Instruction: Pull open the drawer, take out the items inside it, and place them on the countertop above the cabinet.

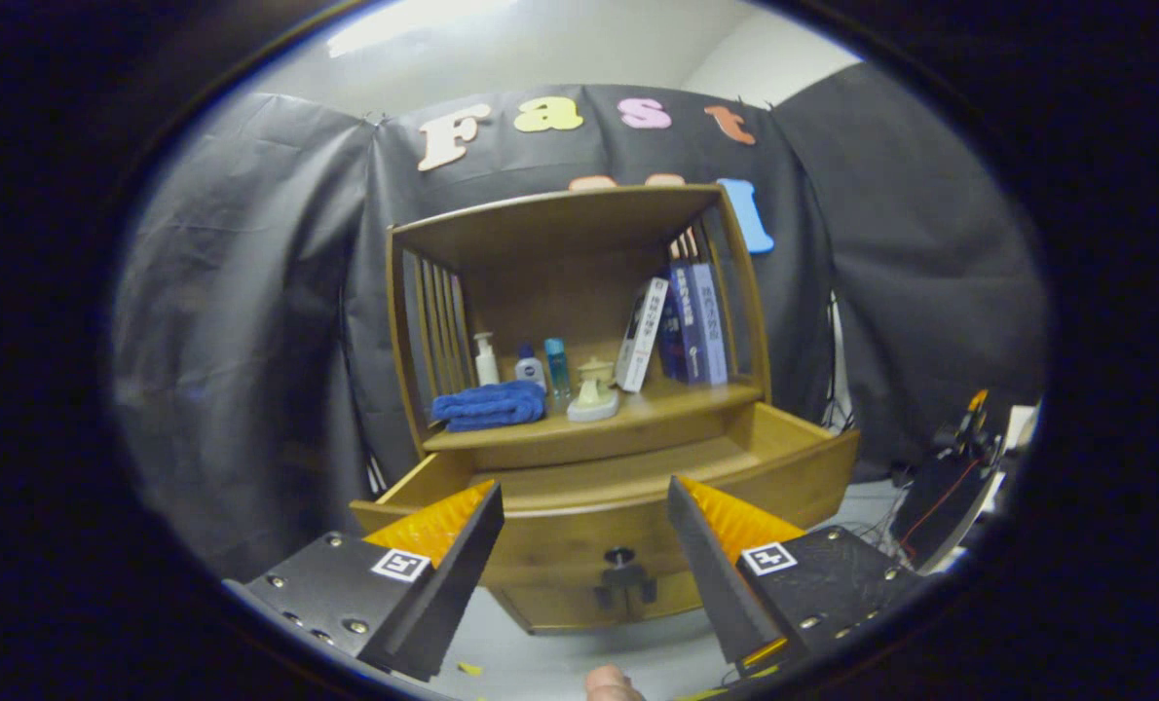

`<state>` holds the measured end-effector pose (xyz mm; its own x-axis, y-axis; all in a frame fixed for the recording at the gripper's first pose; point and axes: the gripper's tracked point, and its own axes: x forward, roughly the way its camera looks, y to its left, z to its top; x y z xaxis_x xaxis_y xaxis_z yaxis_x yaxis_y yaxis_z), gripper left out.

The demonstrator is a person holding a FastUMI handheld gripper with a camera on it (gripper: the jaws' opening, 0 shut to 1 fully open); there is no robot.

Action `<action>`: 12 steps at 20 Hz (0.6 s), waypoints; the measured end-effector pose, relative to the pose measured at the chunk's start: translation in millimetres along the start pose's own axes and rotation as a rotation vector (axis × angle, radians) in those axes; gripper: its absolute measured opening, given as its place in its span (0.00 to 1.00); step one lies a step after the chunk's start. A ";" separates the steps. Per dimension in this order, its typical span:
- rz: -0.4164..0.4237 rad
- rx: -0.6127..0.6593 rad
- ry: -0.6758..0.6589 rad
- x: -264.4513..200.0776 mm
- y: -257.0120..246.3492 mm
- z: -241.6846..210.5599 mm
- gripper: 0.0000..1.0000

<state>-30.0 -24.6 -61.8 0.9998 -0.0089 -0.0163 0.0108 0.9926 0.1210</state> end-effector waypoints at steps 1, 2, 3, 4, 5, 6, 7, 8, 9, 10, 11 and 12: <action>-0.006 -0.002 0.005 1.2 -6.8 -8.3 1.00; -0.017 -0.011 0.016 1.9 -12.2 -17.1 1.00; -0.029 -0.022 0.021 3.5 -18.2 -23.8 1.00; -0.038 -0.031 0.024 5.3 -23.2 -27.7 1.00; -0.041 -0.041 0.018 7.1 -26.3 -28.5 1.00; -0.042 -0.053 0.012 9.7 -29.4 -29.6 1.00; -0.047 -0.065 0.010 10.3 -32.7 -32.9 1.00; -0.050 -0.076 0.011 12.6 -35.4 -34.7 1.00; -0.049 -0.084 0.008 15.2 -36.6 -36.1 1.00; -0.050 -0.090 0.003 18.0 -37.7 -36.5 1.00; -0.055 -0.093 0.005 21.1 -39.7 -39.7 1.00; -0.062 -0.095 0.009 25.1 -41.4 -43.3 1.00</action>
<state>-6.0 -60.7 -110.3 0.9971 -0.0696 -0.0295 0.0704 0.9972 0.0251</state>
